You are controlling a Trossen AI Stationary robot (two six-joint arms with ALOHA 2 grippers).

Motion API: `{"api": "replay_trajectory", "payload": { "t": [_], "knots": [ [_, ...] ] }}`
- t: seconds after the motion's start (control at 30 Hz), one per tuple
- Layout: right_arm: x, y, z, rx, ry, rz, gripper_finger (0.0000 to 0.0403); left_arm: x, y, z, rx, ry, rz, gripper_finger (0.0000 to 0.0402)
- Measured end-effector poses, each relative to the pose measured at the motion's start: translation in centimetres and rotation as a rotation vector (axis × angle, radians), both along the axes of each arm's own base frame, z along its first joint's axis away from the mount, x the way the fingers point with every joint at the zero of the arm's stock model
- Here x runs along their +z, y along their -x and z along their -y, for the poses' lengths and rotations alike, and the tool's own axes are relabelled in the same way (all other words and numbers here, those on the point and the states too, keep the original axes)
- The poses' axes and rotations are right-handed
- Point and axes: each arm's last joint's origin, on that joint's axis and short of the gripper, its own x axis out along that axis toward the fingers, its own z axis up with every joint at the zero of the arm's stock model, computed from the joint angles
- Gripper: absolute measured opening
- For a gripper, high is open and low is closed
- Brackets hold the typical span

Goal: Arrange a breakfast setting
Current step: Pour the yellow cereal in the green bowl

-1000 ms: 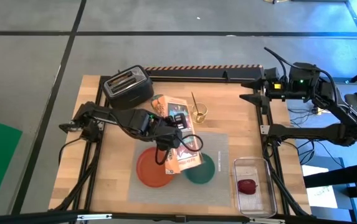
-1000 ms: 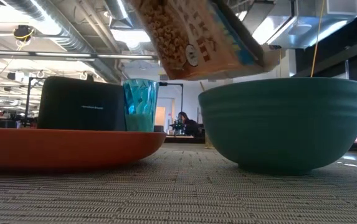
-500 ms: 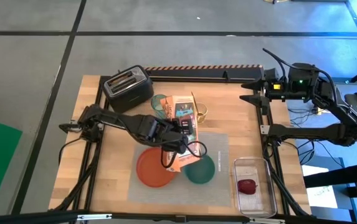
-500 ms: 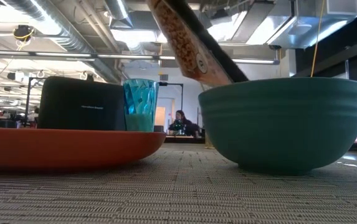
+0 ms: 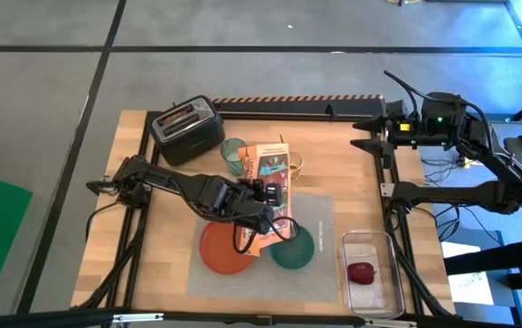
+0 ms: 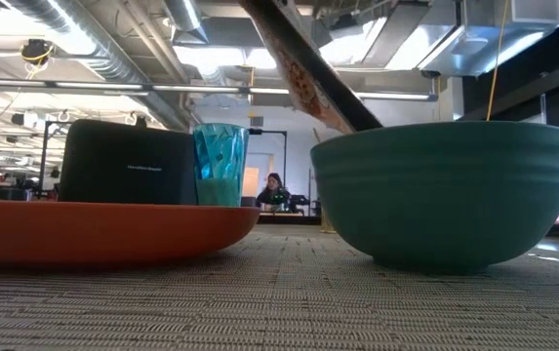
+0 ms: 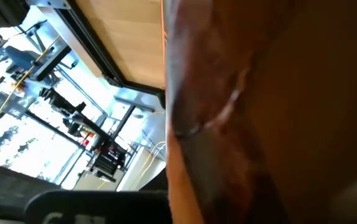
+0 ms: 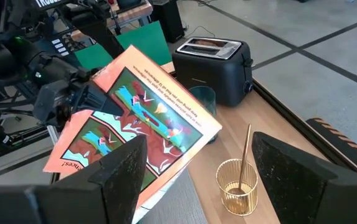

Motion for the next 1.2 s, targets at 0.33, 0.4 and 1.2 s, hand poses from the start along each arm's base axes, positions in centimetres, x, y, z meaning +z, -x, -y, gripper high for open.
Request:
{"api": "replay_trajectory", "payload": {
  "t": [0.33, 0.4, 1.2],
  "knots": [
    [0.0, 0.0, 0.0, 0.000, 0.000, 0.000, 0.0280, 0.1, 0.3, 1.2, -0.048, -0.064, -0.012, 0.0026],
    [0.0, 0.0, 0.0, 0.001, -0.001, 0.000, 0.0280, 0.0, 0.0, 1.3, -0.043, -0.089, -0.002, 0.0026],
    [0.0, 0.0, 0.0, 0.006, -0.031, 0.004, 0.0280, -0.3, -0.2, 2.5, -0.069, -0.153, 0.013, 0.0026]
  ]
}}
